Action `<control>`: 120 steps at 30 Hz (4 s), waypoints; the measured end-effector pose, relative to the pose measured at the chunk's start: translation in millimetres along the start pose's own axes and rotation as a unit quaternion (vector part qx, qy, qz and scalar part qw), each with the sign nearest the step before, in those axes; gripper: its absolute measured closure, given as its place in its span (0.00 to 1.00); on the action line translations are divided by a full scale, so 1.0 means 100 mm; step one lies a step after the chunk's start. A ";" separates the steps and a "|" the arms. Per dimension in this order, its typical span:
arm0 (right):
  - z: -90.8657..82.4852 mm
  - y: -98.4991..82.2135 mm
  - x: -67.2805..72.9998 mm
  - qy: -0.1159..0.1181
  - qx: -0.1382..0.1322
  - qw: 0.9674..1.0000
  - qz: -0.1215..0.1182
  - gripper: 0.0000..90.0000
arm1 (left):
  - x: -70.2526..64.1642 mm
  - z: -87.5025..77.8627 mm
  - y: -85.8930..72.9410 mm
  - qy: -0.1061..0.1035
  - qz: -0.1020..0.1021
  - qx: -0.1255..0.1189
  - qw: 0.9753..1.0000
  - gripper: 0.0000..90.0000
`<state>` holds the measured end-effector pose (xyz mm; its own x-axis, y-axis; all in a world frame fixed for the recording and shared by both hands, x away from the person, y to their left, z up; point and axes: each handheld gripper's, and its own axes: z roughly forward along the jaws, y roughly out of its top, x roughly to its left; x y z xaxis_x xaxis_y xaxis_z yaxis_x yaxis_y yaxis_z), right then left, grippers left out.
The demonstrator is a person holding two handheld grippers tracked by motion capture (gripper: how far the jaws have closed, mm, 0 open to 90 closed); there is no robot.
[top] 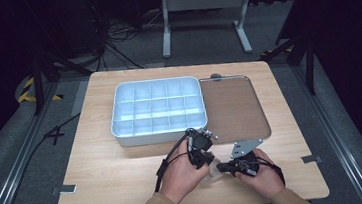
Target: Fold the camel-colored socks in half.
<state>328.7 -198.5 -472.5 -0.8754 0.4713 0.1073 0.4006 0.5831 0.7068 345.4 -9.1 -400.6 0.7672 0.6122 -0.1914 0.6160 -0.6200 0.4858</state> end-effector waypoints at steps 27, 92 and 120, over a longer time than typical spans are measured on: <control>-0.25 0.08 0.07 -0.020 -0.015 1.000 -0.010 0.90 | 0.01 0.08 -0.02 -0.024 0.002 -0.025 0.999 0.77; -0.08 0.19 0.05 -0.017 0.015 0.999 -0.024 0.88 | 0.10 0.19 -0.38 0.014 0.081 0.030 0.996 0.68; -0.04 0.08 0.00 -0.023 0.007 0.999 -0.037 0.83 | 0.13 0.09 -0.42 0.005 0.077 0.022 0.997 0.64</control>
<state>330.7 -196.4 -463.9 -0.8896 0.4562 0.0239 0.3400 0.6263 0.7016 331.1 20.5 -430.9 0.8515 0.5131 -0.1079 0.4983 -0.7280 0.4708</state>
